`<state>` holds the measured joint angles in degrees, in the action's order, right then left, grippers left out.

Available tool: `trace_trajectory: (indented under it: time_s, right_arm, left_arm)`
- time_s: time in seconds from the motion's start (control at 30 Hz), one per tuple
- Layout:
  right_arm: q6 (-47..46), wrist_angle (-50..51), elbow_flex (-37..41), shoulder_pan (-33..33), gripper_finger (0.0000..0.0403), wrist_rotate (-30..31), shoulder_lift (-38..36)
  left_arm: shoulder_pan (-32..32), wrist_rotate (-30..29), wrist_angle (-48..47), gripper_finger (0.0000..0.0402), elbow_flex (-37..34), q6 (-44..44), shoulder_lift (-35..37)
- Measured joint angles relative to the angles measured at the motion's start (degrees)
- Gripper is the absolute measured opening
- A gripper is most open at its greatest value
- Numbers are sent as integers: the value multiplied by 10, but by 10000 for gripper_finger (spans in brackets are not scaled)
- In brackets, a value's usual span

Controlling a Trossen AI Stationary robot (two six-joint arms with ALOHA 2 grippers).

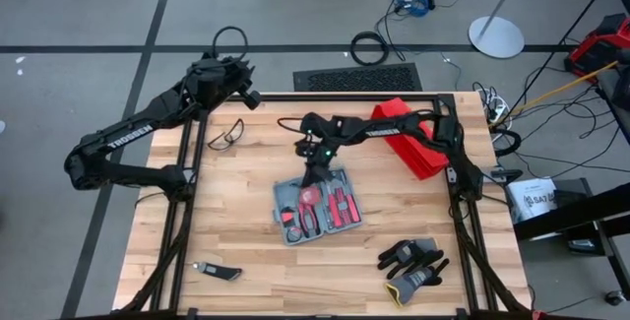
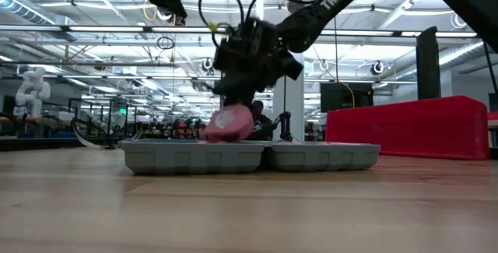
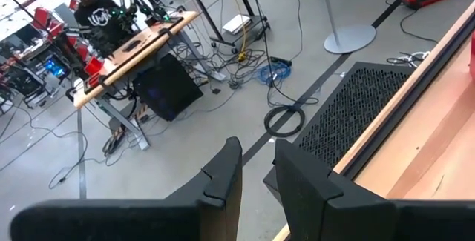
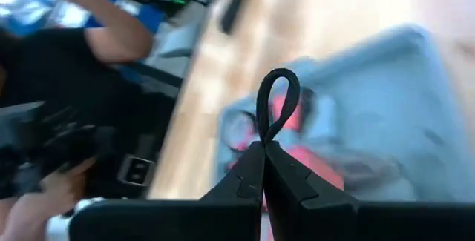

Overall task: Prefit tool cases
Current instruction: Put the tape measure into the toolbox

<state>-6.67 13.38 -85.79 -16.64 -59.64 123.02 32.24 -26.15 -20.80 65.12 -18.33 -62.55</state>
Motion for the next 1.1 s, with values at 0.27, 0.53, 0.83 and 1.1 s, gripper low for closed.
trace_trajectory:
  time_s: [0.27, 0.53, 0.83, 1.1]
  right_arm:
    - [43, 58, 0, -11, 0, 112, 0]
    - [95, 67, -44, 18, 12, 220, 0]
    - [93, 92, -87, 17, 91, 224, 0]
    - [105, 342, -123, 35, 97, 409, -7]
  left_arm:
    - [0, 3, 1, 86, 0, 0, -1]
    - [0, 4, 1, 86, 0, 0, -1]
    - [0, 4, -26, 86, 0, 14, -1]
    - [0, 4, -27, 86, 0, 13, -1]
